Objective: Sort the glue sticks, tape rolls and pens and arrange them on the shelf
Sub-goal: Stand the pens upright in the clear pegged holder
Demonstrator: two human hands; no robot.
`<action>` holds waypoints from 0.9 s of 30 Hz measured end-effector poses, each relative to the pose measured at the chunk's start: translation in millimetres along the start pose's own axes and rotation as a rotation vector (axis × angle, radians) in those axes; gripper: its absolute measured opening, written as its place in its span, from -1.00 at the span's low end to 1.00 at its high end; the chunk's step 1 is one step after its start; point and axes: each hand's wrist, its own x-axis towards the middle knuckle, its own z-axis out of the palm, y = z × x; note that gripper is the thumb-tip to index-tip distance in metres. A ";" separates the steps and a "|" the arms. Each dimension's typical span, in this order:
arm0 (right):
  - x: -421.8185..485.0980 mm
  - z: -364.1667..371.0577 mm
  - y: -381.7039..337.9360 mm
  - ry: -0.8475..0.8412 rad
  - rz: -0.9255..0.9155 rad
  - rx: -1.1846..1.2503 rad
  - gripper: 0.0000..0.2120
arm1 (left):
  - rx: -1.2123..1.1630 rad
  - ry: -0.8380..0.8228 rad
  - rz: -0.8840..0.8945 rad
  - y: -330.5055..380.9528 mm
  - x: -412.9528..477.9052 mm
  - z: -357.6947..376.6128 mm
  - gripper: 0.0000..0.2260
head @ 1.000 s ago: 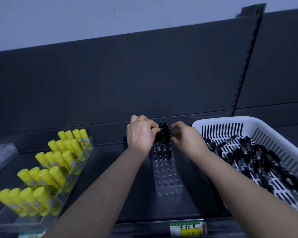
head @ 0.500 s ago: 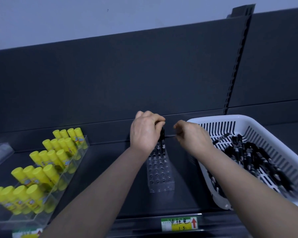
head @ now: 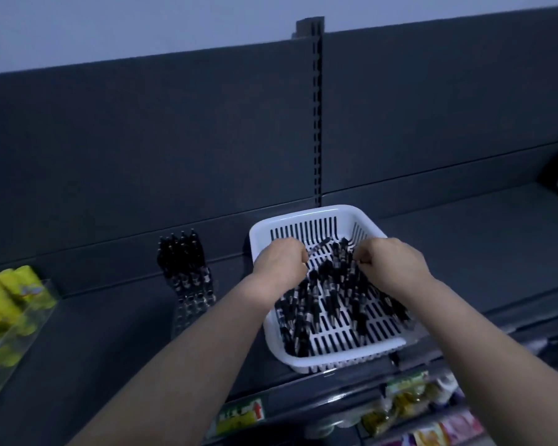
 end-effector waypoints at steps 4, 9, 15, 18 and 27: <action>-3.7 -0.7 24.2 -0.011 -0.011 0.066 -0.76 | 0.061 -0.049 -0.075 22.0 17.8 20.5 -0.73; -7.1 2.2 31.4 -0.021 -0.103 0.077 -0.75 | 0.123 -0.086 -0.126 37.3 29.2 39.1 -0.72; 2.8 1.1 31.4 -0.030 -0.116 0.092 -0.77 | 0.080 -0.155 -0.223 47.2 37.9 36.9 -0.83; 11.3 -1.3 21.2 -0.049 -0.122 0.132 -0.79 | 0.022 -0.173 -0.236 46.9 30.7 37.6 -0.79; 48.8 23.6 -18.5 -0.181 -0.170 0.151 -0.71 | -0.716 0.258 -0.412 -4.1 22.2 -4.7 -0.88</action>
